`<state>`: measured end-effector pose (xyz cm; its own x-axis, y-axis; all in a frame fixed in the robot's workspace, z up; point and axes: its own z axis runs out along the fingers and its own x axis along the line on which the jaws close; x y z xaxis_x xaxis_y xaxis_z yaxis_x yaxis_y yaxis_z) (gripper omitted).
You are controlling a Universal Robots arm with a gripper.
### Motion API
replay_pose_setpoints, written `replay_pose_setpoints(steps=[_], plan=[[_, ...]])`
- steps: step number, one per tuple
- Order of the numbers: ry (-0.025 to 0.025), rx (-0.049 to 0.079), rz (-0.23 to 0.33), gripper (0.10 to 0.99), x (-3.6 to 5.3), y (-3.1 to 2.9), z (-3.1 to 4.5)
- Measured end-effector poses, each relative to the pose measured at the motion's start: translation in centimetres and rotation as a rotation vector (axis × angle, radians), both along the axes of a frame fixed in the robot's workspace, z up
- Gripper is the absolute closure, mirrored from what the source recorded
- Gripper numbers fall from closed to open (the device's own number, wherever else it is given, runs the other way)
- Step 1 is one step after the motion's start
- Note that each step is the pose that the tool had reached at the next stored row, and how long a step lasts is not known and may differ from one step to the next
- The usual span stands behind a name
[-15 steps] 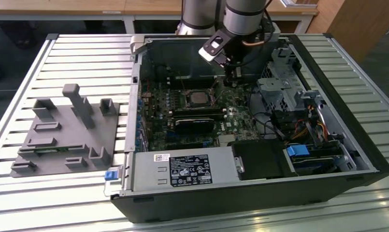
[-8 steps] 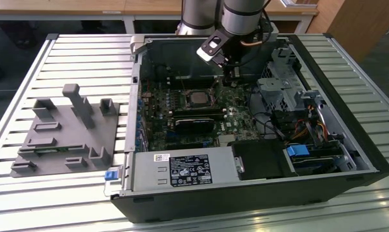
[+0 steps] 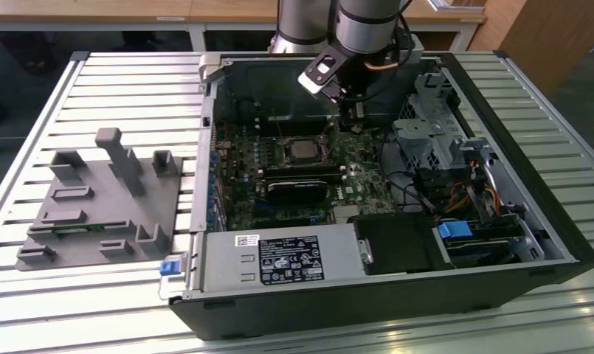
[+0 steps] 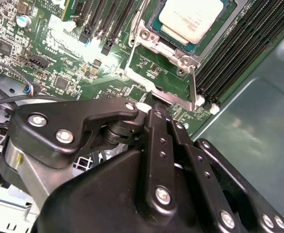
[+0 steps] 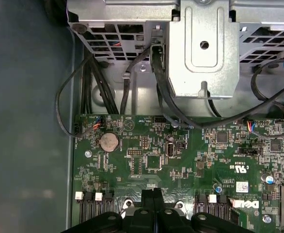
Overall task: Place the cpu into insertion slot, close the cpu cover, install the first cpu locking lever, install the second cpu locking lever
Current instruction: 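Close the cpu cover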
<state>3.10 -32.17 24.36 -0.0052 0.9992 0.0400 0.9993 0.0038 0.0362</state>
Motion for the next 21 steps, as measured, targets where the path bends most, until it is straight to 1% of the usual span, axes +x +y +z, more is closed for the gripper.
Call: replay_pose_setpoints(steps=[8,15,18,21], plan=[[0.0,0.0,0.0,0.98,-0.73,0.0,-0.07],[0.0,0.0,0.0,0.98,-1.15,0.0,-0.34],[0.0,0.0,0.0,0.98,-1.48,0.0,-0.47],[-0.0001,0.0,0.0,0.98,-2.0,0.0,-0.57]])
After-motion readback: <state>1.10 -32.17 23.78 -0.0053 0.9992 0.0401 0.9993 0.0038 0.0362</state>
